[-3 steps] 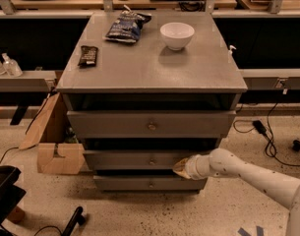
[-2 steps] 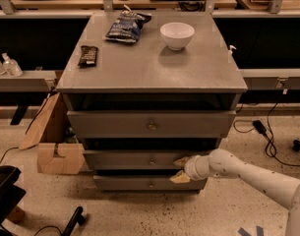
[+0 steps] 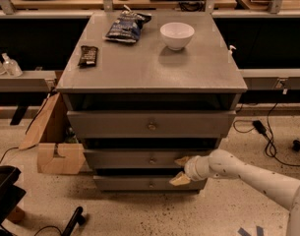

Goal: Close middle drawer

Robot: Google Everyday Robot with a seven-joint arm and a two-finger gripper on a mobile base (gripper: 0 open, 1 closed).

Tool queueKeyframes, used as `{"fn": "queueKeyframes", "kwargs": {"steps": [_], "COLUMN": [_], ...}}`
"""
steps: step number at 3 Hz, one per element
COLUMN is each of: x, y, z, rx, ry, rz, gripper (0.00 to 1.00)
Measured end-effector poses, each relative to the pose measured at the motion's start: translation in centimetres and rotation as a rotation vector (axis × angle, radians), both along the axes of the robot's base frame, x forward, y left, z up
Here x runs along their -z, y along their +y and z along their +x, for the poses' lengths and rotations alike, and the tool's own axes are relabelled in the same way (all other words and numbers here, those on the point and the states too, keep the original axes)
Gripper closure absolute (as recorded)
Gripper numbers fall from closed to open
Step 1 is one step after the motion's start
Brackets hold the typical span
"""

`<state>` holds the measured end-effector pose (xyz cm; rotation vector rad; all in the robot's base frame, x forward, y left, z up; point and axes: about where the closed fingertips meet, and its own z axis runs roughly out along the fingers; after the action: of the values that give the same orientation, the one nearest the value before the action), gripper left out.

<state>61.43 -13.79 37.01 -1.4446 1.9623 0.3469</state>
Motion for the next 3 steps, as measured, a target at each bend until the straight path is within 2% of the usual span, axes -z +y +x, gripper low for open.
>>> {"fn": "queueKeyframes", "kwargs": {"steps": [2,3], "x": [0.25,0.38], "y": [0.4,0.59], "z": [-0.15,-0.22], "rx": [-0.005,-0.008], "ry": [0.004,0.007], "rz": [0.003,0.004], "gripper": [0.8,1.0]}}
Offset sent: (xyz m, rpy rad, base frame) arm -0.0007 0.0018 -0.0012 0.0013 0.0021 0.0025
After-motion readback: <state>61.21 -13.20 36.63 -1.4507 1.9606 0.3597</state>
